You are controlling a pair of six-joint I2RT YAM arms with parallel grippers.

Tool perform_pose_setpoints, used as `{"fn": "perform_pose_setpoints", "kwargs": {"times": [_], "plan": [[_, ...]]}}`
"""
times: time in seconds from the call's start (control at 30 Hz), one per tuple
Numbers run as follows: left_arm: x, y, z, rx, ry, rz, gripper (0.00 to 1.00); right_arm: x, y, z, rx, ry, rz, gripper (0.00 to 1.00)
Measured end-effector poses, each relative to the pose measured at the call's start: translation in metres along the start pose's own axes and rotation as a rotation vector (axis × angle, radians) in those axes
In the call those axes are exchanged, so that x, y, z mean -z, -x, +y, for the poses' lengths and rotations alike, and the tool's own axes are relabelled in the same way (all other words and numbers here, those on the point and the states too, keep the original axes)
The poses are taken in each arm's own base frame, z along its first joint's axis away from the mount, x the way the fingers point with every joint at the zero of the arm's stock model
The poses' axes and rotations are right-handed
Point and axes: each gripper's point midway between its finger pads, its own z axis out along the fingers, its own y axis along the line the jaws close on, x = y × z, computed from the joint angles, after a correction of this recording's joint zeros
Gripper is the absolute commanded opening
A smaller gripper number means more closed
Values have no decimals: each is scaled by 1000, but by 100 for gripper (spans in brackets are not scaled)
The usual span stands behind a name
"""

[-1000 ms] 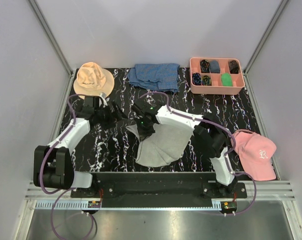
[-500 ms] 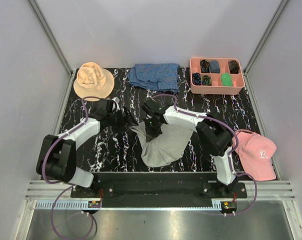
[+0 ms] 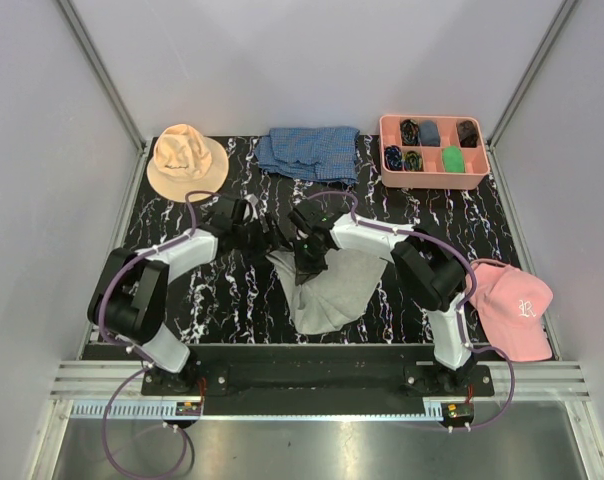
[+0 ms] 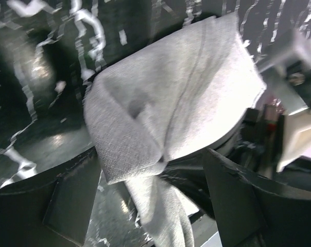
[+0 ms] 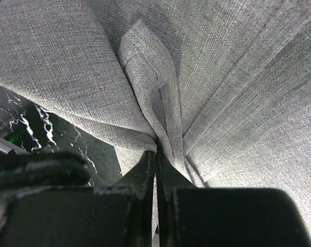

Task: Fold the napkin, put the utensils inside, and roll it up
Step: Roll the napkin with the utensil

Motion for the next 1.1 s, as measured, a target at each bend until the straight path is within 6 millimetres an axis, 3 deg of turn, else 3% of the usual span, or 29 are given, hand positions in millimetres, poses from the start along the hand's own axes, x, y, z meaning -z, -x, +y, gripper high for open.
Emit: {"fn": "perform_pose_setpoints", "kwargs": {"times": [0.37,0.5,0.73,0.8,1.0,1.1], "plan": [[-22,11,-10,45,-57,-14,80,-4,-1,-6,-21,8,4,0],[-24,15,-15,52,-78,-30,74,-3,0,-9,-37,8,3,0],[-36,16,-22,72,-124,-21,54,2,0,-12,-46,7,-3,14],[-38,17,-22,84,-132,-18,54,6,0,-11,-43,11,-10,22],[-38,18,-32,89,-166,-24,54,19,4,-7,-35,16,-47,32],[-39,15,-38,90,-178,-19,54,24,3,-7,-35,19,-55,44]]}}
